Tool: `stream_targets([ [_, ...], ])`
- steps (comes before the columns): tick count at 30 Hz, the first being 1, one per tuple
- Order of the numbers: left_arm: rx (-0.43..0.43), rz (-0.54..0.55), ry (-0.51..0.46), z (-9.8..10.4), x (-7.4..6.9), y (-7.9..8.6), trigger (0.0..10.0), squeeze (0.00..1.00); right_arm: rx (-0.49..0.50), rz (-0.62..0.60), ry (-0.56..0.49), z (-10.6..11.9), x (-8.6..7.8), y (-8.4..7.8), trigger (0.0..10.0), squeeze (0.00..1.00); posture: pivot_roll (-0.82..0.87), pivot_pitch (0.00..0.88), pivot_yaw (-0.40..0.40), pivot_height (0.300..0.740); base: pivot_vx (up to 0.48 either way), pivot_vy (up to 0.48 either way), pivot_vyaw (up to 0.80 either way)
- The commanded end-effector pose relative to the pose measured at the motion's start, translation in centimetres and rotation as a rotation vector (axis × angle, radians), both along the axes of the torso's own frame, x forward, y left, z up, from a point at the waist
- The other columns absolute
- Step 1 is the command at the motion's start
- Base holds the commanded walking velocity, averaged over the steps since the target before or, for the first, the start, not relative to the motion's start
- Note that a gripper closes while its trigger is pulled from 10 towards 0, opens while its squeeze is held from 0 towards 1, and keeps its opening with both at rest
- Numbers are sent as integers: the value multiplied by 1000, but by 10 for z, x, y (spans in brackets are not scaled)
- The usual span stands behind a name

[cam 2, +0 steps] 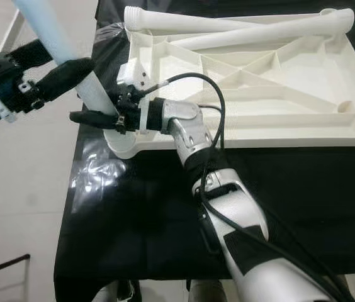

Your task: Building children table

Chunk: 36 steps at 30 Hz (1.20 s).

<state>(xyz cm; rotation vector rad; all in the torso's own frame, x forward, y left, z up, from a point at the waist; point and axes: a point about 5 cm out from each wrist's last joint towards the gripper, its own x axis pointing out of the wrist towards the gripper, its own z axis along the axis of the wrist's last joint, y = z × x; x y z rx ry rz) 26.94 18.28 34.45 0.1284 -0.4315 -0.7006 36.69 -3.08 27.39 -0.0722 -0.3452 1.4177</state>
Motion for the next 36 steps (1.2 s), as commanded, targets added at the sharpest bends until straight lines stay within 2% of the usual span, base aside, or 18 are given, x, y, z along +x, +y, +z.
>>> stream_targets([
  [1,25,119,42,-11,0,18,10000,0,144,1,80,-13,-2,-7,0,0,13,358,57,740,0,0,0],
  [3,42,129,61,-18,-3,18,10000,0,157,-6,85,-23,-5,-9,0,0,26,361,59,740,0,0,0],
  [9,49,151,76,-22,-6,20,10000,0,193,-76,94,-40,-9,-18,0,0,31,363,62,740,0,0,0],
  [16,54,155,78,-24,-7,19,10000,0,207,-148,83,-46,-10,-29,0,0,32,369,68,740,0,0,0],
  [21,58,156,82,-27,-7,17,10000,0,222,-207,77,-53,-16,-36,0,0,30,371,71,740,0,0,0],
  [36,62,161,80,-25,-5,19,10000,0,313,-245,124,-53,-23,-40,0,0,32,372,80,740,0,0,0],
])
